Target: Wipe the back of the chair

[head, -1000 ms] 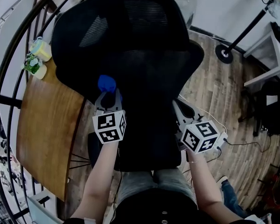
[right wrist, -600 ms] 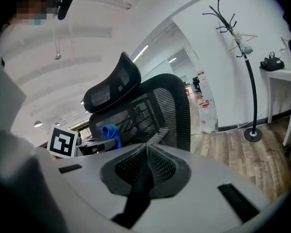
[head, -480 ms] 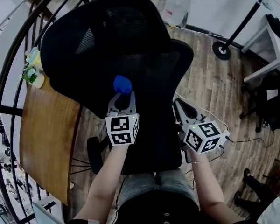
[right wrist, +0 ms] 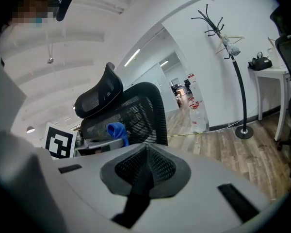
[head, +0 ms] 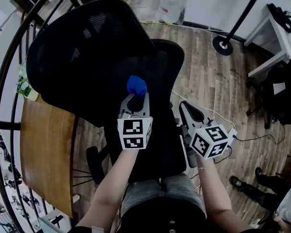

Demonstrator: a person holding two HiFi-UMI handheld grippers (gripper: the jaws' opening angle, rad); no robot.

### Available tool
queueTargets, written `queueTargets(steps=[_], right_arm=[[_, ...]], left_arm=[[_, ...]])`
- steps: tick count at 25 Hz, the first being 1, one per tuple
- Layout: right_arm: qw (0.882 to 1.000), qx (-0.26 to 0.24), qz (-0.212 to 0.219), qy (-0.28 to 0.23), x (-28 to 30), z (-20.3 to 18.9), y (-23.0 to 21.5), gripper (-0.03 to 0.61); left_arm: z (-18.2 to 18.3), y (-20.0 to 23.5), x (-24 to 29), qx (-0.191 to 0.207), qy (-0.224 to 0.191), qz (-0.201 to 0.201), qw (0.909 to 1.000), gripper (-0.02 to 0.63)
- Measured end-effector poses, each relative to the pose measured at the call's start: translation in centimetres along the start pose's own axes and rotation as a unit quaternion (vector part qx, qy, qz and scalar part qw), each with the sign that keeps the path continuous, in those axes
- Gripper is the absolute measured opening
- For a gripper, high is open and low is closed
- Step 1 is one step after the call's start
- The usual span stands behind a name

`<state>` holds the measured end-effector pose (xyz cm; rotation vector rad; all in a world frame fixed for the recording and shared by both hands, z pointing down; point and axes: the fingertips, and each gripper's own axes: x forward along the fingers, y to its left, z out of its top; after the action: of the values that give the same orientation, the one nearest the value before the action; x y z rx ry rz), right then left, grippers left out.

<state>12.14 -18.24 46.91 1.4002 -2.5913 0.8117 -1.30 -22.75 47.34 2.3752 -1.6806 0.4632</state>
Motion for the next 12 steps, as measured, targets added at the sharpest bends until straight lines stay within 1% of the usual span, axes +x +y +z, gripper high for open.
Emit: queueTargets(steps=[6, 12], right_arm=[[1.000, 0.010, -0.021, -0.005, -1.1, 0.3, -2.4, 0.032], [0.999, 0.019, -0.038, -0.014, -2.2, 0.6, -4.1, 0.032]], left_arm=[[0.7, -3.8, 2.2, 0.019, 0.003, -0.042, 0.9989, 0.063], [1.1, -7.6, 4.1, 0.033, 0.006, -0.086, 0.9957, 0.063]])
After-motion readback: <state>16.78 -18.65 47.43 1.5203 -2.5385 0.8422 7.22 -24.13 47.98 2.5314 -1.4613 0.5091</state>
